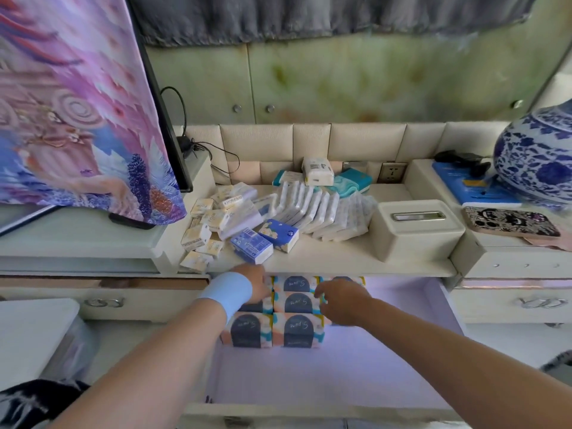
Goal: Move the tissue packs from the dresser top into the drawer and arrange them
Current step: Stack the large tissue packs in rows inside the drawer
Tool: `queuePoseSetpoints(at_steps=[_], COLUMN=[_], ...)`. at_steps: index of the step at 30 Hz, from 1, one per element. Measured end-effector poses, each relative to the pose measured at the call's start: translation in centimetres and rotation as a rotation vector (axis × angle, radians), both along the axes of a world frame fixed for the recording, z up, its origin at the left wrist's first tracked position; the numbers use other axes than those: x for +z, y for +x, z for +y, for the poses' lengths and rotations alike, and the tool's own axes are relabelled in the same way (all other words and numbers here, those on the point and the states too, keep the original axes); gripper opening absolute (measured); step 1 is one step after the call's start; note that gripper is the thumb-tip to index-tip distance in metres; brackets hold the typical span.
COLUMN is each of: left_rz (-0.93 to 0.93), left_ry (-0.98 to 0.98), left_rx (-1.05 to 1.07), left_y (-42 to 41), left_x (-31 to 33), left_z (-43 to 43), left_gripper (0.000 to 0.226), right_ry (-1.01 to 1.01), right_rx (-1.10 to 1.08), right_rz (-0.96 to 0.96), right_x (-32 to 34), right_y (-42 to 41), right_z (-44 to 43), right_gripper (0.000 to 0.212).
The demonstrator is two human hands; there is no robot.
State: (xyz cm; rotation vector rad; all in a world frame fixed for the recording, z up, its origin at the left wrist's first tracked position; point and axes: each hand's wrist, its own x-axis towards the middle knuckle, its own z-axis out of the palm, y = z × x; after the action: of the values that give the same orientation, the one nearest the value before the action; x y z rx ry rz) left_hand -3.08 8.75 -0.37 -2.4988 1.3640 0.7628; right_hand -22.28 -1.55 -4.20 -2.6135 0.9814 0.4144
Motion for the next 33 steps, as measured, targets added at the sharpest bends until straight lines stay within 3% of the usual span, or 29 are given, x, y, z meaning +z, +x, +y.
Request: queuePoseSetpoints(at_steps=[4,7,14,19,22,26,33], left_rz=[-0.060,-0.063,-0.016,-0.020,-0.032,0.061,0.136], left_ry=[-0.091,-0.195,-0.345,-0.303,-0.310,-0.310,-0.265], left_rx=[-0.089,-0.060,0.012,-0.006,0.031,0.150,0.180], left_y=[1.8,2.9,5.5,7.4,8.9,10.4,10.6], left_x=[4.4,7.2,8.0,5.8,4.7,3.1,0.8], left_z=[-2.6,-5.2,-12.1,-16.3,-17.6,-18.5,-18.6], left_gripper=[0.008,0.034,0.043,0.046,0.060,0.077,0.079], right_ry=[0.013,-0.029,-0.153,-0.140,-0.124,-0.089,-0.095], right_rx=[-0.078,-0.090,-0.050,-0.148,-0.193,-0.256,-0.340], right_rz=[-0.141,-0.207,-0.184,-0.122,-0.052,-0.012,-0.122], right_x=[4.4,7.8,10.4,9.4,8.0,6.5,4.9], right_y=[2.5,4.1,7.5,9.9,11.5,14.0,16.3], right_z=[-3.6,-6.1,-12.7,-17.1,-18.4,-19.3,-20.4], right_gripper=[0.029,0.029,0.032,0.045,0.053,0.044,0.044])
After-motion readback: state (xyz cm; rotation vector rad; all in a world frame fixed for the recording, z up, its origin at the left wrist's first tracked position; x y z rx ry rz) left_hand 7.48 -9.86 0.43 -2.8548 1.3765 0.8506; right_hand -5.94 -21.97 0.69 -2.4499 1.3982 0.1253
